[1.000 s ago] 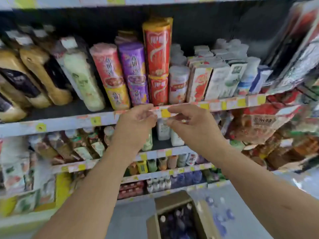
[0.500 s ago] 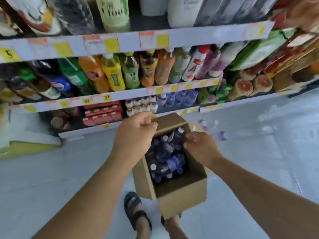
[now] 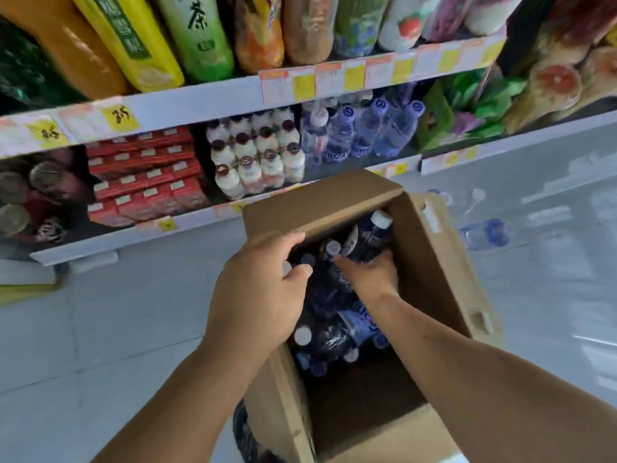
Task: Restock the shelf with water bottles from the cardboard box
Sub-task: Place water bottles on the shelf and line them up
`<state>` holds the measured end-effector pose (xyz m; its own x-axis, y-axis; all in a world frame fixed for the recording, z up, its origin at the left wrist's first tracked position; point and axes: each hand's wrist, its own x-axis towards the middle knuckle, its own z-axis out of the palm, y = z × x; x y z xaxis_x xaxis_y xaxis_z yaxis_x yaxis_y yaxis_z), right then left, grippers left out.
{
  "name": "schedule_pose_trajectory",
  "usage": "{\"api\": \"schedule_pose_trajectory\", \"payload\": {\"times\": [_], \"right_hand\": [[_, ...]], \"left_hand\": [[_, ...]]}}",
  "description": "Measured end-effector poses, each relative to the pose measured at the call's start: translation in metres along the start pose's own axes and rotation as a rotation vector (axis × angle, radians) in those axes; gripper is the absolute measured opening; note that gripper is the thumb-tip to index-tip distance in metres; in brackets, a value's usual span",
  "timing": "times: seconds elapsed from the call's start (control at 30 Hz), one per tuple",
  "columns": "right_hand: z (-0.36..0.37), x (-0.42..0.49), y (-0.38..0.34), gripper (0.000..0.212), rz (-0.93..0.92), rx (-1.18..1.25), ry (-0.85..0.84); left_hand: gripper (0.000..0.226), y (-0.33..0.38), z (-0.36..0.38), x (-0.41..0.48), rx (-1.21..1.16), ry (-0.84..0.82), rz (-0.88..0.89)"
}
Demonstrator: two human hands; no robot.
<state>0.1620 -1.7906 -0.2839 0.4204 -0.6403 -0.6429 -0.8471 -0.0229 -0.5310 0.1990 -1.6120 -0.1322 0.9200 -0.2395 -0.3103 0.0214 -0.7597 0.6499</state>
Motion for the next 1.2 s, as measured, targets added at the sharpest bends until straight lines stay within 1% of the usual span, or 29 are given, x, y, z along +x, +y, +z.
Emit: {"api": "schedule_pose_trajectory", "payload": {"times": [0.13, 0.23, 0.37, 0.4, 0.47, 0.53, 0.67, 0.73, 0.8, 0.87, 0.9, 0.93, 1.0, 1.1, 1.2], "right_hand": [[-0.016, -0.022, -0.004, 0.075, -0.105, 0.142, -0.031], [-0.054, -0.062, -0.030, 0.065, -0.234, 0.138, -0.102], [-0.120, -0.126, -0.092, 0.038, -0.404, 0.123, -0.215], [-0.138, -0.145, -0.112, 0.039, -0.434, 0.113, -0.228], [-0.176, -0.188, -0.153, 0.048, -0.490, 0.101, -0.252], [-0.214, -0.230, -0.193, 0.048, -0.554, 0.126, -0.272], [-0.287, -0.318, -0.273, 0.052, -0.727, 0.217, -0.426], [-0.322, -0.363, -0.313, 0.061, -0.826, 0.286, -0.491], [-0.353, -0.408, -0.350, 0.067, -0.895, 0.293, -0.517], [-0.381, -0.448, -0.382, 0.061, -0.973, 0.270, -0.514], [-0.393, -0.467, -0.396, 0.059, -1.011, 0.262, -0.511], [-0.404, -0.484, -0.408, 0.056, -1.044, 0.265, -0.501], [-0.422, -0.512, -0.428, 0.050, -1.101, 0.290, -0.490], [-0.438, -0.559, -0.454, 0.048, -1.185, 0.252, -0.441], [-0.442, -0.592, -0.476, 0.048, -1.265, 0.208, -0.384]], "left_hand": [[0.040, 0.007, -0.007, -0.003, -0.008, -0.050, -0.025], [0.044, 0.030, -0.026, -0.016, -0.018, -0.097, -0.030], [0.058, 0.074, -0.072, -0.040, 0.028, -0.164, -0.002], [0.063, 0.087, -0.087, -0.047, 0.037, -0.179, 0.009], [0.073, 0.116, -0.120, -0.062, 0.014, -0.205, 0.029], [0.080, 0.147, -0.155, -0.078, -0.054, -0.223, 0.071], [0.085, 0.212, -0.231, -0.109, -0.217, -0.237, 0.180], [0.085, 0.248, -0.274, -0.125, -0.327, -0.241, 0.234], [0.082, 0.284, -0.316, -0.141, -0.428, -0.225, 0.264], [0.079, 0.315, -0.354, -0.156, -0.501, -0.214, 0.310], [0.082, 0.331, -0.373, -0.164, -0.498, -0.197, 0.334], [0.084, 0.344, -0.390, -0.171, -0.500, -0.165, 0.356], [0.081, 0.368, -0.421, -0.181, -0.541, -0.084, 0.407], [0.086, 0.404, -0.465, -0.200, -0.585, -0.029, 0.453], [0.066, 0.433, -0.506, -0.212, -0.544, 0.096, 0.531]]}}
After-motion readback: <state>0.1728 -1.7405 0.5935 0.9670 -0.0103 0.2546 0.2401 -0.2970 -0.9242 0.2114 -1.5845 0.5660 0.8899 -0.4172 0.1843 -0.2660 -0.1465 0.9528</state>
